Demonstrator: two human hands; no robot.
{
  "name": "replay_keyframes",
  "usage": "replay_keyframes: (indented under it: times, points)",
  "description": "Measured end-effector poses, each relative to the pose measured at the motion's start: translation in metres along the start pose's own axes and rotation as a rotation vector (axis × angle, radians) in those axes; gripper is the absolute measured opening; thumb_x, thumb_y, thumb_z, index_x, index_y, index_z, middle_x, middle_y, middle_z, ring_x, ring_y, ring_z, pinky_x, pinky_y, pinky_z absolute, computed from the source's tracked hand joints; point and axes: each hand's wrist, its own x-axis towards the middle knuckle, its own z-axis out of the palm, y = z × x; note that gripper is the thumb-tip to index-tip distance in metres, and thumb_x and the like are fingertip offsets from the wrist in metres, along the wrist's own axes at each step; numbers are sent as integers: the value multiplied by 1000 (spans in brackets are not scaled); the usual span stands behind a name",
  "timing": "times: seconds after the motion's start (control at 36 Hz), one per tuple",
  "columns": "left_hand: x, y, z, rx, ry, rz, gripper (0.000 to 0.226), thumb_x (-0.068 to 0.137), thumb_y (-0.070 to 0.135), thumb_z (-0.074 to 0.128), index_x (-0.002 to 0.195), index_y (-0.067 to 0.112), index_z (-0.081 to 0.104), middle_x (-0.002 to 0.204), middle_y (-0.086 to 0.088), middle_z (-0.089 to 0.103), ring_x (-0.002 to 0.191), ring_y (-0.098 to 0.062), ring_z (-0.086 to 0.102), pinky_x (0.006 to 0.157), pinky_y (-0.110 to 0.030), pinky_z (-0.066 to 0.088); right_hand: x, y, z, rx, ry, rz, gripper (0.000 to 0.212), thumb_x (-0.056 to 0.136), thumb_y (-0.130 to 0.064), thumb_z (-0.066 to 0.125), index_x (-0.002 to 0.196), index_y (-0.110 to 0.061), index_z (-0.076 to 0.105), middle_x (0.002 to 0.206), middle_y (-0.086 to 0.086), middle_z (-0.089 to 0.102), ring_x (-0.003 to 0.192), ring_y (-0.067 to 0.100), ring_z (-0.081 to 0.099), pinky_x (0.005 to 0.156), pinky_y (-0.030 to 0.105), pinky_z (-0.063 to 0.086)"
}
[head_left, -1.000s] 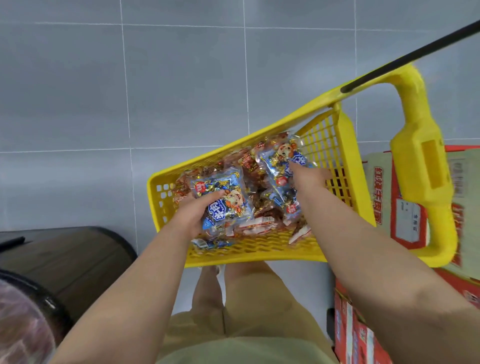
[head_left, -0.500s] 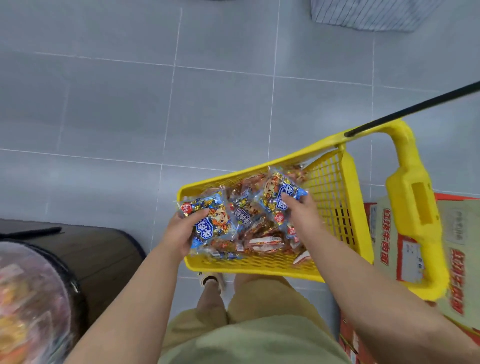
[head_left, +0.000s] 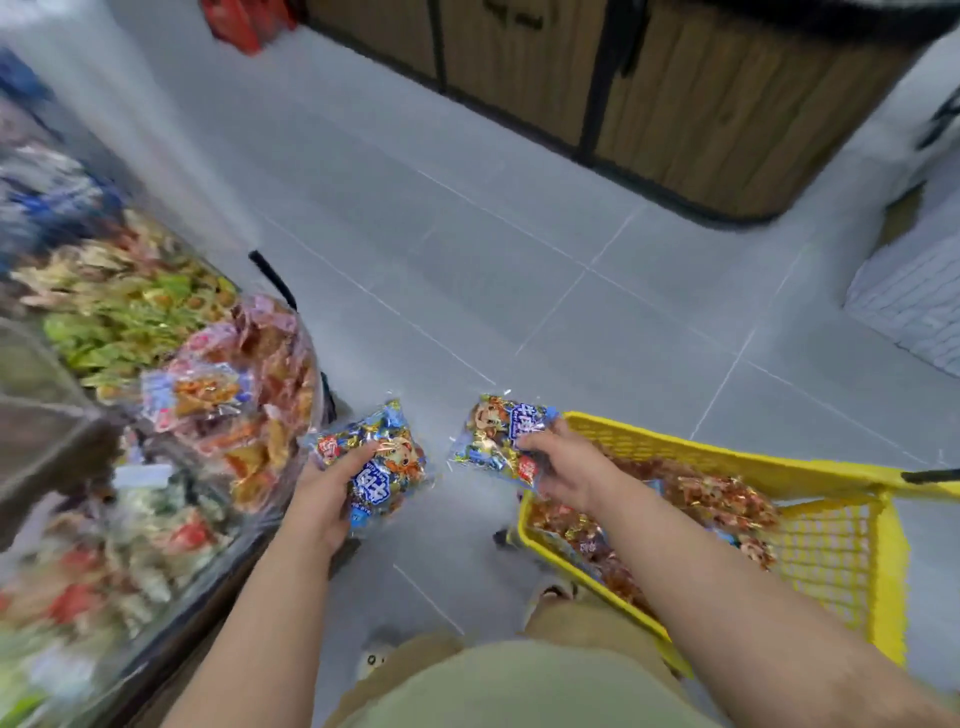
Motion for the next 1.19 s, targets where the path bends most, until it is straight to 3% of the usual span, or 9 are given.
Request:
replay_keyframes:
  times: [0.06, 0.17, 0.5, 0.56, 0.64, 0.75, 0.86, 1.08, 1.19]
  points:
    - [-7, 5, -46, -52, 59, 25, 25, 84, 4, 66, 107, 12, 61, 93, -12, 74, 72, -22, 73, 62, -41, 61, -1, 13, 43, -50, -55, 5, 28, 86, 15, 46, 97, -10, 51, 74, 6, 69, 60, 15, 67, 53, 26, 55]
    - [-26, 7, -142, -129, 182, 60, 21, 83, 3, 69, 102, 10, 63, 90, -12, 74, 67, -18, 73, 55, -32, 59, 0, 55, 121, -122, -155, 44, 27, 88, 11, 49, 111, 0, 54, 102, 19, 63, 87, 28, 62, 89, 42, 51]
    - [-102, -1, -359, -410, 516, 172, 20, 80, 1, 72, 94, 11, 62, 81, -10, 74, 67, -19, 72, 52, -28, 55, 5, 162, 306, -305, -261, 128, 9, 85, -1, 60, 89, -9, 64, 74, 6, 67, 63, 13, 61, 63, 21, 49]
    - [-108, 1, -377, -466, 576, 186, 26, 79, 2, 73, 101, 9, 59, 89, -14, 72, 71, -23, 72, 58, -33, 57, 10, 168, 330, -352, -256, 114, 11, 84, -4, 64, 86, -15, 60, 68, 2, 60, 56, 9, 53, 54, 18, 43]
    - [-112, 5, -394, -534, 641, 214, 30, 79, 2, 73, 103, 10, 57, 98, -17, 69, 72, -22, 71, 64, -34, 57, 17, 171, 364, -401, -322, 102, 37, 86, -7, 65, 116, -18, 48, 98, 4, 55, 74, 18, 51, 74, 30, 48]
    - [-114, 15, -405, -631, 697, 206, 68, 80, 6, 74, 138, 3, 39, 120, -20, 62, 96, -27, 67, 78, -39, 56, 24, 166, 409, -516, -333, 91, 12, 84, -13, 67, 89, -16, 56, 74, -2, 61, 63, 10, 56, 51, 25, 48]
    - [-118, 30, -421, -698, 763, 226, 61, 79, 7, 74, 132, -3, 45, 105, -18, 68, 79, -23, 69, 58, -32, 57, 33, 160, 453, -598, -432, 82, 16, 84, -17, 69, 94, -21, 57, 95, -7, 64, 87, 7, 57, 69, 24, 42]
    - [-117, 61, -451, -787, 867, 327, 30, 79, 1, 71, 99, 16, 54, 77, -6, 75, 62, -13, 72, 47, -22, 54, 54, 153, 544, -932, -711, -26, 22, 84, 0, 62, 97, -17, 66, 75, 2, 66, 59, 13, 60, 60, 25, 47]
    - [-112, 69, -459, -793, 878, 300, 51, 79, 3, 73, 124, 4, 51, 85, -9, 73, 61, -14, 72, 46, -23, 53, 53, 154, 592, -1049, -749, -171, 24, 83, -9, 68, 105, -17, 66, 81, -1, 65, 67, 9, 61, 68, 26, 53]
